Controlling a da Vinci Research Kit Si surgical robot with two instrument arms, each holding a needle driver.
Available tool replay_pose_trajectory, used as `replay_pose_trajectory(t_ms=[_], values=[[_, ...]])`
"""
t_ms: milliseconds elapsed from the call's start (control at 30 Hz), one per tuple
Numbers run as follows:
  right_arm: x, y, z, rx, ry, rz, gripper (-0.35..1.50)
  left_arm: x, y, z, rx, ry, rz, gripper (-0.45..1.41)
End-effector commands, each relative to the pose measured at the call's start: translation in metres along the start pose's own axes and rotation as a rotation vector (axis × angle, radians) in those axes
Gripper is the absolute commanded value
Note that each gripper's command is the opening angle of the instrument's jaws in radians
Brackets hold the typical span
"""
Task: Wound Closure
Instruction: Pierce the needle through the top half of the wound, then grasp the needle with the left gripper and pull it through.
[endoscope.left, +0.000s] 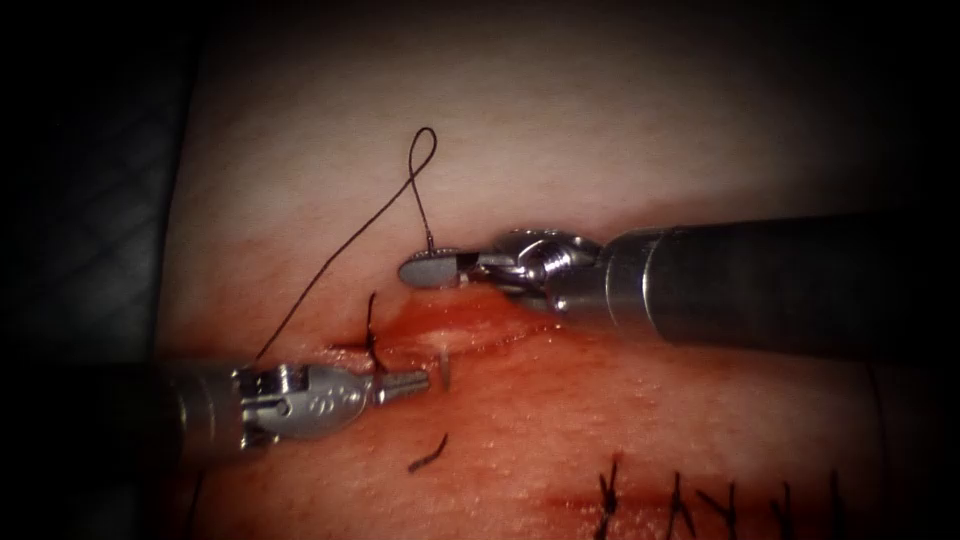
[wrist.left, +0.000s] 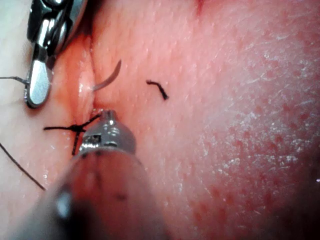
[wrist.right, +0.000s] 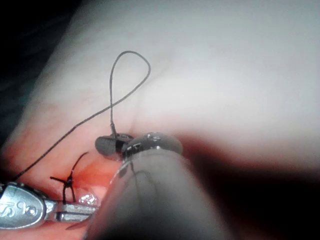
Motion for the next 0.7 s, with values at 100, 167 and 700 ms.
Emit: replay_pose_trajectory(t_ms=[100, 167, 700], values=[[0.001, 0.0001, 0.0002, 0.066, 0.066, -0.056, -0.03, 0.0001, -0.0003, 0.0006, 0.005, 0.038, 0.043, -0.45], [0.0023, 0.0003, -0.0006, 0.115, 0.129, -0.17, 0.94, 0.0002, -0.0006, 0.0006, 0.009, 0.083, 0.095, -0.45], [0.0065, 0.0036, -0.0076, 0.102, 0.205, -0.265, 0.99, 0.0021, 0.0012, 0.0019, -0.045, 0.243, 0.364, 0.34]])
